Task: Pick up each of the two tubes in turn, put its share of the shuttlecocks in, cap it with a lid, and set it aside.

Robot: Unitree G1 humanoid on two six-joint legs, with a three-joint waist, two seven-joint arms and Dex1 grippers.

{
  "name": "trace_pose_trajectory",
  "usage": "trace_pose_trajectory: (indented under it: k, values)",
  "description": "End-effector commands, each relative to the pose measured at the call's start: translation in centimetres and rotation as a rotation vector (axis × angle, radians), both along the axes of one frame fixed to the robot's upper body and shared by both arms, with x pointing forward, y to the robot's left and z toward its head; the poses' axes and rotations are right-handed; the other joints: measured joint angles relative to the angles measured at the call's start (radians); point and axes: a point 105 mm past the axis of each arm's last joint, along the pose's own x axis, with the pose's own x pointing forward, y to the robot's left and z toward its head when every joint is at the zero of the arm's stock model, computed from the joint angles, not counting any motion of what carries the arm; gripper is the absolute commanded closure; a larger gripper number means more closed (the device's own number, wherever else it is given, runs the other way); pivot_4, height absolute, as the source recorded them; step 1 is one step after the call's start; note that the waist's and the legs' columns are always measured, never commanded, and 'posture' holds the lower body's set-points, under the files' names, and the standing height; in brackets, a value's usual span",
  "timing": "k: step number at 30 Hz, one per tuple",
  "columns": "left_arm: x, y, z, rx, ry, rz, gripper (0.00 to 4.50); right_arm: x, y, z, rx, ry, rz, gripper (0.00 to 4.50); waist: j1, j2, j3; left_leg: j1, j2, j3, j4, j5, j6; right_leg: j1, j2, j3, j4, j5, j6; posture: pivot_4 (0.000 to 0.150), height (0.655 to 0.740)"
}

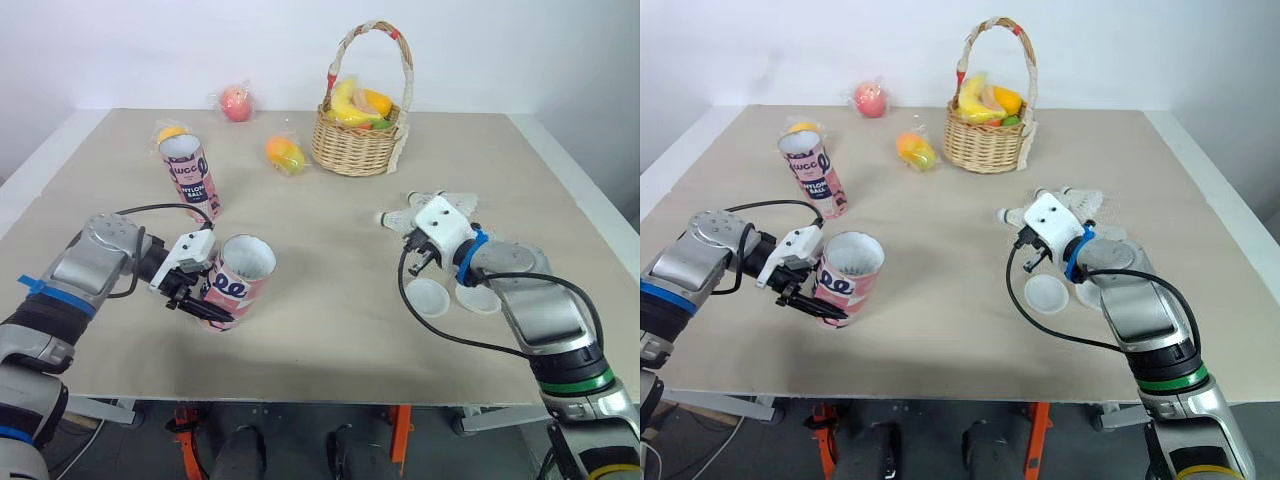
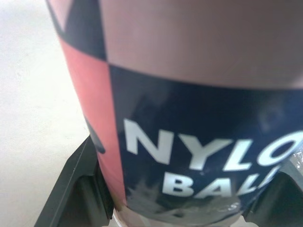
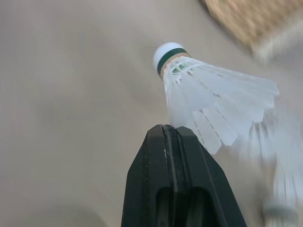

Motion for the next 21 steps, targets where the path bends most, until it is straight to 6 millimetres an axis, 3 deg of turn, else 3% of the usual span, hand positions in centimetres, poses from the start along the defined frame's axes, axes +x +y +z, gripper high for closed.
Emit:
trace_pose_trajectory:
  k: [1, 4, 7, 14, 21]
  values:
    - [0.0, 0.0, -0.2, 0.017, 0.002, 0.000, 1.63, -3.0, 3.3, 4.9, -0.044, -0.184, 0.296, 4.43, 0.002, 0.000, 0.000, 0.000, 0.000, 0.000, 0.000, 0.000, 0.000, 0.000, 0.000, 0.000, 0.000, 0.000, 0.000, 0.150, 0.7393]
    - [0.1, 0.0, -0.1, 0.017, 0.002, 0.002, 1.63, -5.8, 5.5, 6.4, -0.074, -0.234, 0.537, 4.43, 0.002, 0.000, 0.000, 0.000, 0.000, 0.000, 0.000, 0.000, 0.000, 0.000, 0.000, -0.001, 0.000, 0.000, 0.000, 0.150, 0.7393]
    - [0.1, 0.0, -0.1, 0.018, 0.001, 0.003, 1.63, -6.9, 6.7, 7.4, -0.085, -0.262, 0.651, 4.43, 0.002, 0.000, 0.000, 0.000, 0.000, -0.001, 0.000, 0.000, 0.000, 0.000, 0.000, -0.001, 0.000, 0.000, 0.000, 0.150, 0.7393]
    - [0.1, 0.0, 0.0, 0.017, -0.001, 0.004, 1.63, -6.9, 9.2, 8.5, -0.173, -0.332, 0.773, 4.43, 0.003, 0.001, 0.000, 0.000, 0.001, 0.000, 0.001, 0.000, 0.000, 0.000, 0.000, -0.001, 0.000, 0.000, -0.001, 0.150, 0.7393]
    - [0.2, 0.0, 0.1, 0.017, -0.001, 0.007, 1.63, -7.5, 11.0, 8.0, -0.249, -0.335, 0.890, 4.43, 0.007, 0.001, 0.001, -0.001, 0.001, 0.000, 0.001, 0.000, 0.000, -0.001, 0.000, -0.001, 0.000, 0.000, -0.001, 0.150, 0.7393]
